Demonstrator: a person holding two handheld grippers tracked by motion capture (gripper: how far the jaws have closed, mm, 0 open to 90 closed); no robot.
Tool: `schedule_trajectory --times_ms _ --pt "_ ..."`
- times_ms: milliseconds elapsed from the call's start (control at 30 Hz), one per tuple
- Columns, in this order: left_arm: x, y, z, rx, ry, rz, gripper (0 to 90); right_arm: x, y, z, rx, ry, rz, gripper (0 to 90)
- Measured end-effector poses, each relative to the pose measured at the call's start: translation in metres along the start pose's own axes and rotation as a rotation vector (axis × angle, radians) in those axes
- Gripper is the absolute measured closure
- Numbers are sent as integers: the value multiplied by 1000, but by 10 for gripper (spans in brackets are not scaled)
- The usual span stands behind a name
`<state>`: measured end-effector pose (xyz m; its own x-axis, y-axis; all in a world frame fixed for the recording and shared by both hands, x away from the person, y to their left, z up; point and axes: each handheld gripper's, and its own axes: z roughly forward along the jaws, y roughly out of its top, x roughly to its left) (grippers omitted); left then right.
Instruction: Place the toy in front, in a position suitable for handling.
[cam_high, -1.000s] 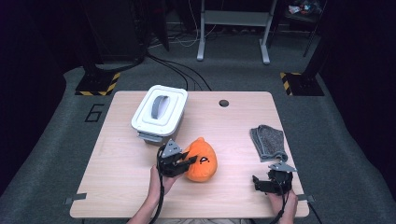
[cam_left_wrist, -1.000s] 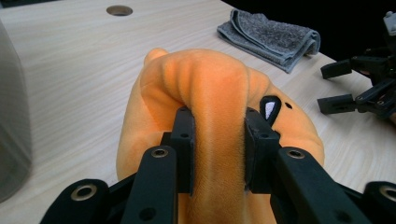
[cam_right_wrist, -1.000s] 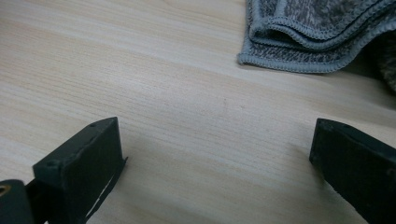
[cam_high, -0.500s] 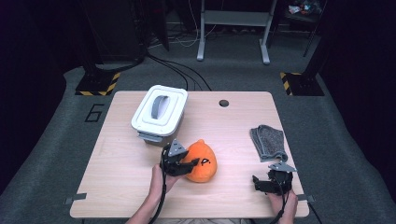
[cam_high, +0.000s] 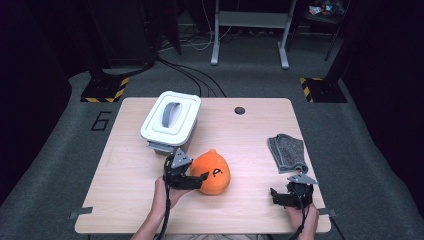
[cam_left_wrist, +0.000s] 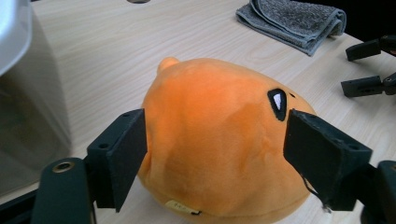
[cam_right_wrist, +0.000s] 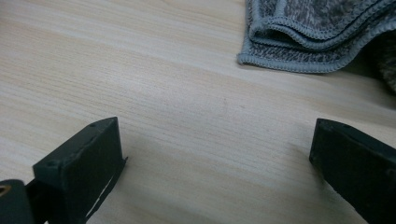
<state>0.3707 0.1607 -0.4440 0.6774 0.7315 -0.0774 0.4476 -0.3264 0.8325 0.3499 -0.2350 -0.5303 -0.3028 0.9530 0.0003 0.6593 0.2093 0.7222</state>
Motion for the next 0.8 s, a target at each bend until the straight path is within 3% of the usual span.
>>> schedule_trajectory --times_ms 233,367,567,800 --pt "6 -10 -21 -3 31 -11 145 0 0 0 0 -1 3 17" --pt "10 -21 -30 -7 69 -23 108 1 0 0 -3 -3 11 17" --pt "21 -48 -36 42 111 -39 60 1 0 0 -3 -7 13 17" --pt "36 -86 -29 93 188 -77 12 1 0 -1 5 -8 2 15"
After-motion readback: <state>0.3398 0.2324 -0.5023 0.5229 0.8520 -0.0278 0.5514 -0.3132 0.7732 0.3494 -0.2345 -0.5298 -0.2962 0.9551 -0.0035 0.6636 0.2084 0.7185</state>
